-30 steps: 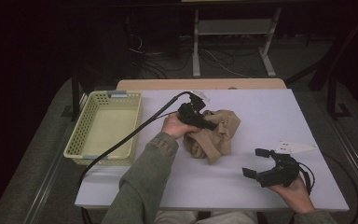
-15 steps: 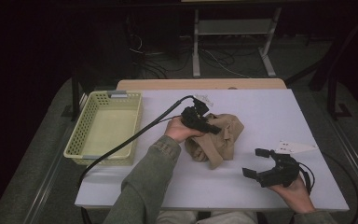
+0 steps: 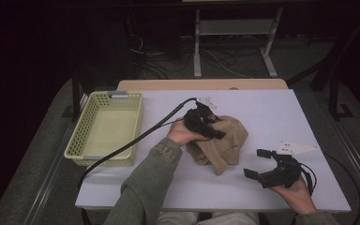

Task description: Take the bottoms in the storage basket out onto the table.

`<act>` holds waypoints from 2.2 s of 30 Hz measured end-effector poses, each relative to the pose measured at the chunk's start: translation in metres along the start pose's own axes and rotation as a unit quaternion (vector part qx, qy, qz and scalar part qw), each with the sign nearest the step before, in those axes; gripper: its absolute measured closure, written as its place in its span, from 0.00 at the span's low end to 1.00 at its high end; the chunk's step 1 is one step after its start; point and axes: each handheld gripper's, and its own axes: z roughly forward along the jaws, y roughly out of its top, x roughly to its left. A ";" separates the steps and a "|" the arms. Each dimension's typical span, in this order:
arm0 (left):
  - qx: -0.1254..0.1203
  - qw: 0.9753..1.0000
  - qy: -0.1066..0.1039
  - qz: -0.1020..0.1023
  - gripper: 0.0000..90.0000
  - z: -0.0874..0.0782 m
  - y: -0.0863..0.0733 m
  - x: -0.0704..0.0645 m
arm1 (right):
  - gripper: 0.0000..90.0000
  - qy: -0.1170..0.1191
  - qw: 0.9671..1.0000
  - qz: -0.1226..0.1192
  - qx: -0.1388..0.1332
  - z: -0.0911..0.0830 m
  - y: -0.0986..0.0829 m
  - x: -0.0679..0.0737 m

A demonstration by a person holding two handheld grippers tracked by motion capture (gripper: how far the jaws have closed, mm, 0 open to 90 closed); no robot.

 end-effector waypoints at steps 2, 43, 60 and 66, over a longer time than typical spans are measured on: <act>-0.003 1.000 -0.001 -0.001 0.33 -0.003 0.001 -0.001 | 0.00 0.000 1.000 0.000 0.000 0.000 0.000 0.000; -0.027 0.997 0.073 -0.020 0.00 -0.078 -0.024 -0.018 | 0.00 -0.005 1.000 0.000 0.000 -0.002 -0.001 0.000; -0.058 0.993 0.096 -0.045 0.00 -0.105 -0.060 -0.025 | 0.00 -0.005 1.000 0.002 0.002 -0.001 -0.002 0.000; -0.070 0.990 0.108 -0.052 0.00 -0.114 -0.074 -0.027 | 0.00 -0.005 1.000 0.005 0.005 0.000 -0.002 0.000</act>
